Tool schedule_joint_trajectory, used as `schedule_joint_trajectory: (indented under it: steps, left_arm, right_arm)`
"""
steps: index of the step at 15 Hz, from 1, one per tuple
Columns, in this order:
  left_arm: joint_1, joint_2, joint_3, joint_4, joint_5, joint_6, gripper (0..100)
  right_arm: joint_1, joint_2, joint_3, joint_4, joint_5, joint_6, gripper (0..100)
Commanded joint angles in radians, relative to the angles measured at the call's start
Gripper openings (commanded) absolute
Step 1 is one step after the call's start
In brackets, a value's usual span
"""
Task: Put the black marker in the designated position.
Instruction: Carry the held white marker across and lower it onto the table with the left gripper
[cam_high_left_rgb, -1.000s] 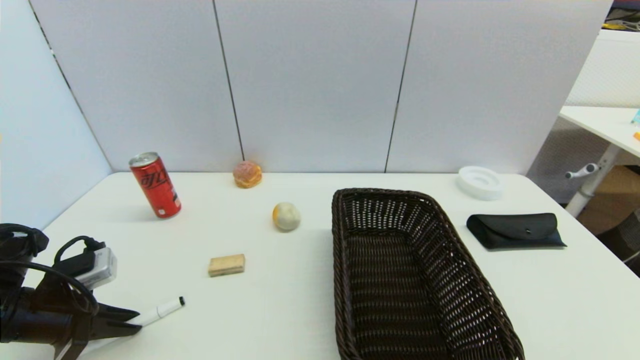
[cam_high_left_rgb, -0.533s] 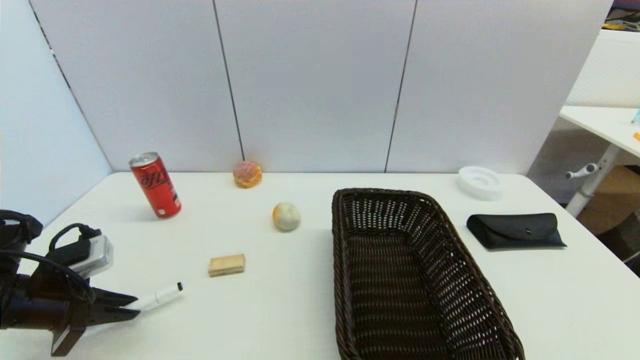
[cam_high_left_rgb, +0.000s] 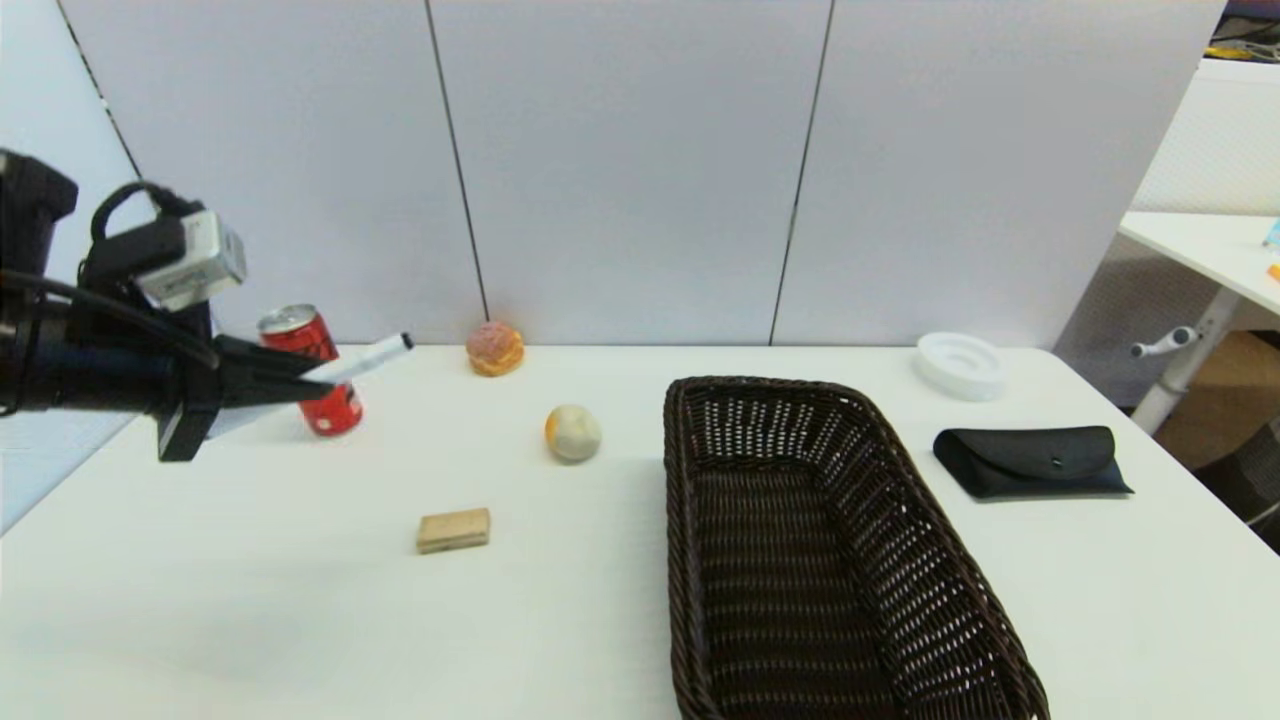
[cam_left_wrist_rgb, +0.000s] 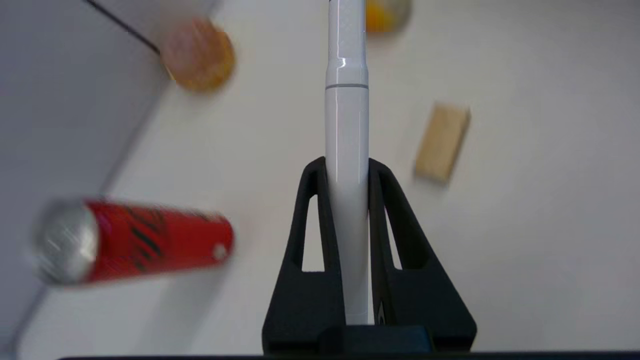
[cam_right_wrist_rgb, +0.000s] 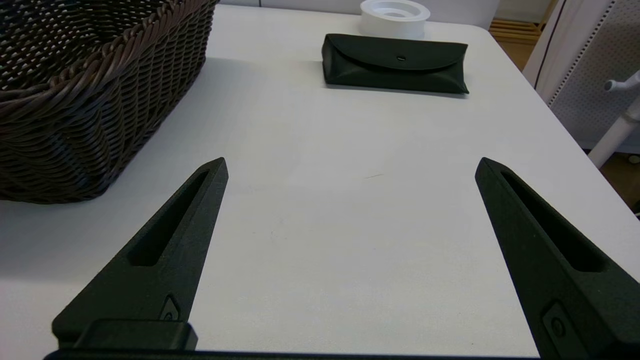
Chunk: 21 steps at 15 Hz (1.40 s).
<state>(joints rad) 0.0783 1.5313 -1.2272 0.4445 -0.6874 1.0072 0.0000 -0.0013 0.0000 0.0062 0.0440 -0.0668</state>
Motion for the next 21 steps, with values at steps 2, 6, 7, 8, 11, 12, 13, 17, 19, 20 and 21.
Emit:
schedule_joint_trajectory:
  steps: [2, 6, 7, 8, 11, 12, 13, 17, 19, 20, 21]
  left_arm:
    - [-0.367, 0.153, -0.334, 0.007, 0.272, -0.437, 0]
    - [-0.611, 0.247, -0.460, 0.000, 0.459, -0.788, 0]
    - [-0.650, 0.273, -0.505, 0.000, 0.494, -0.855, 0]
    - [-0.696, 0.310, -0.561, 0.000, 0.520, -0.934, 0]
    - [-0.792, 0.395, -0.678, -0.039, 0.559, -1.112, 0]
    - [-0.821, 0.428, -0.706, -0.078, 0.560, -1.162, 0]
    - [-0.854, 0.458, -0.733, -0.119, 0.562, -1.228, 0]
    - [-0.959, 0.547, -0.742, -0.302, 0.562, -1.383, 0]
    - [-0.996, 0.584, -0.745, -0.372, 0.560, -1.418, 0]
    - [-1.014, 0.607, -0.745, -0.425, 0.560, -1.451, 0]
    - [-1.028, 0.636, -0.745, -0.483, 0.560, -1.470, 0]
  right_arm:
    - [0.000, 0.001, 0.000, 0.000, 0.000, -0.001, 100]
    - [0.000, 0.001, 0.000, 0.000, 0.000, -0.001, 100]
    - [0.000, 0.001, 0.000, 0.000, 0.000, -0.001, 100]
    - [0.000, 0.001, 0.000, 0.000, 0.000, -0.001, 100]
    - [0.000, 0.001, 0.000, 0.000, 0.000, -0.001, 100]
    - [0.000, 0.001, 0.000, 0.000, 0.000, -0.001, 100]
    - [0.000, 0.001, 0.000, 0.000, 0.000, -0.001, 100]
    - [0.000, 0.001, 0.000, 0.000, 0.000, -0.001, 100]
    - [0.000, 0.001, 0.000, 0.000, 0.000, -0.001, 100]
    - [0.000, 0.001, 0.000, 0.000, 0.000, -0.001, 100]
    - [0.000, 0.001, 0.000, 0.000, 0.000, -0.001, 100]
